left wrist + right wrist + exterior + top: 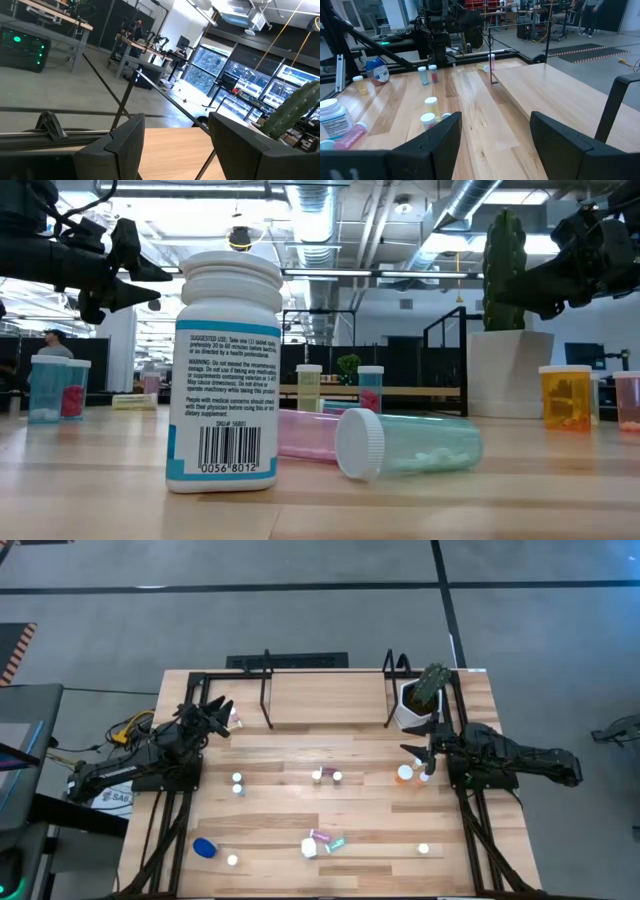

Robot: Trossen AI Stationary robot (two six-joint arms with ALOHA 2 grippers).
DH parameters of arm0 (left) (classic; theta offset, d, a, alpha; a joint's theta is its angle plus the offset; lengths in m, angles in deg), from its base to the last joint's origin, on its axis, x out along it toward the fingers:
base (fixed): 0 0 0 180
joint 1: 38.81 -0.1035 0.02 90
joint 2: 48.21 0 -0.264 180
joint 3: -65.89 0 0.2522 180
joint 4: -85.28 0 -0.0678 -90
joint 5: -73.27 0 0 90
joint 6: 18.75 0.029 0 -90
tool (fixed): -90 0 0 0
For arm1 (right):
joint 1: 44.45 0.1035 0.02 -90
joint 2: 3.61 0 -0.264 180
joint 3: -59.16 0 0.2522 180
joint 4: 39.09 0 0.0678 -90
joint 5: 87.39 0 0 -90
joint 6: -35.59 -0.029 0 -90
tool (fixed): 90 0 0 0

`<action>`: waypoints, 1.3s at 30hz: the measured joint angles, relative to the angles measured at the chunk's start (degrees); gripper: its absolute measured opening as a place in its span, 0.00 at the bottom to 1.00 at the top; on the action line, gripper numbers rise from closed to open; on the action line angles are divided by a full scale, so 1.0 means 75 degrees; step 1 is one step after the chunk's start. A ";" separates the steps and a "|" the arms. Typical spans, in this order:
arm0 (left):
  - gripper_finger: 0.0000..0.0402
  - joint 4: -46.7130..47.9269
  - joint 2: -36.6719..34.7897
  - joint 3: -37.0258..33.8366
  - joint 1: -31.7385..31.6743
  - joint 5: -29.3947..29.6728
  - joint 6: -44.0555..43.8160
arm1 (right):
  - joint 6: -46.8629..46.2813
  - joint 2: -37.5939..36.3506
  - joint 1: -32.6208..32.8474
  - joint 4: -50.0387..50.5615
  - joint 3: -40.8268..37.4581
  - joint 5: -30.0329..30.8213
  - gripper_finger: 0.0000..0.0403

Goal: Pick and place medicine bottles onto shelf by color

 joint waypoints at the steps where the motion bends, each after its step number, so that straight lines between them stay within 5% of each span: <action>1: 0.52 0.0000 0.0000 0.0000 0.0000 0.0003 -0.0003 | 0.0000 -0.0002 0.0000 0.0000 0.0000 -0.0001 0.65; 12: 0.52 0.0027 0.0000 -0.0001 0.0001 -0.0963 0.0242 | 0.0000 -0.0003 -0.0001 -0.0001 0.0000 0.0001 0.65; 32: 0.52 0.0286 0.0000 0.0000 0.0003 -0.3469 -0.1790 | 0.0000 0.0000 0.0000 0.0000 0.0000 0.0000 0.65; 39: 0.52 0.0328 0.0000 0.0000 0.0003 -0.3514 -0.2624 | 0.0000 -0.0003 -0.0003 0.0000 -0.0003 0.0001 0.65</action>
